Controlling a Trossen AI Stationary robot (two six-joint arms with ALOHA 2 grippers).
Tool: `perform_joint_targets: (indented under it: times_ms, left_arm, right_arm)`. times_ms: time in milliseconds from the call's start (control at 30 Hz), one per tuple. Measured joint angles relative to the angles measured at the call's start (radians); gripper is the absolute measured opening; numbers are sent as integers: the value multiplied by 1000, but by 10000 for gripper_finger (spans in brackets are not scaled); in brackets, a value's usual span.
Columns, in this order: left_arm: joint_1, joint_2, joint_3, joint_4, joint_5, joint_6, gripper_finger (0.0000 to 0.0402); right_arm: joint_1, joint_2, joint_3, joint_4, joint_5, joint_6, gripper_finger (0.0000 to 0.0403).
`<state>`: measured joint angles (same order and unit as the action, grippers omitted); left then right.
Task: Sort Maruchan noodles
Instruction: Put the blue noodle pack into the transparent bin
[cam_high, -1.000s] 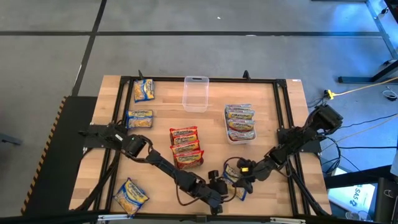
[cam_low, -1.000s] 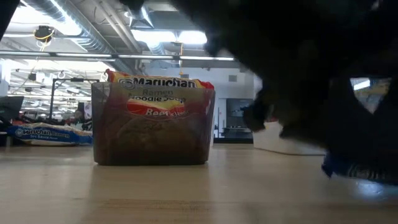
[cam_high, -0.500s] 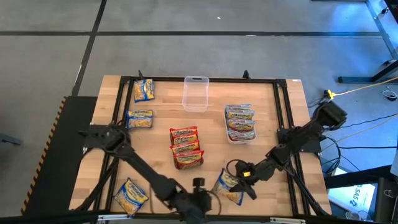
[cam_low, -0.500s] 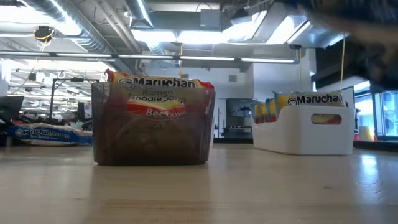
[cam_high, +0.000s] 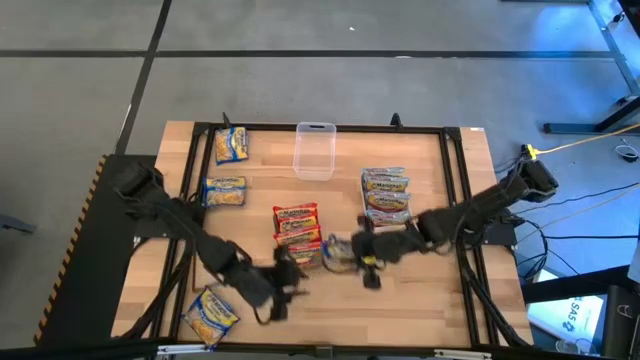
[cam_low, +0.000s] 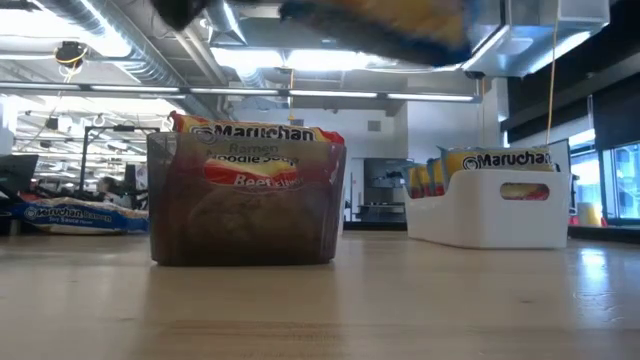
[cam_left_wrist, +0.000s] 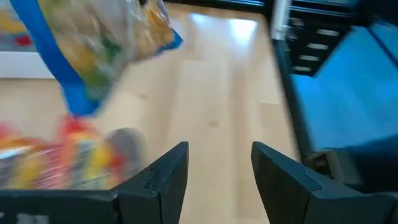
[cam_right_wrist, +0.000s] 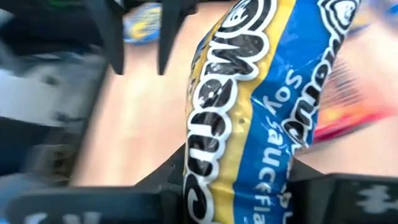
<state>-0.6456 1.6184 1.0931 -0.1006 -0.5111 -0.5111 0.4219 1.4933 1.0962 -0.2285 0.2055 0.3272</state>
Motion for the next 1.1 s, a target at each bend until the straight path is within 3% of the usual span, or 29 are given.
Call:
perform_joint_targets:
  times_ms: [267, 500, 867, 1100]
  left_arm:
    - [100, -284, -298, 68, -62, 52, 170]
    - [181, -455, -456, 67, -54, 51, 170]
    - [229, -500, -501, 96, -44, 50, 170]
    - [230, -500, -501, 96, -50, 50, 170]
  right_arm:
    - [-326, 3, 118, -84, 5, -418, 75]
    - [-617, 112, 248, -90, -125, -610, 83]
    - [-938, 431, 681, -306, -312, -758, 85]
    - [-1024, 574, 772, -368, -459, -803, 74]
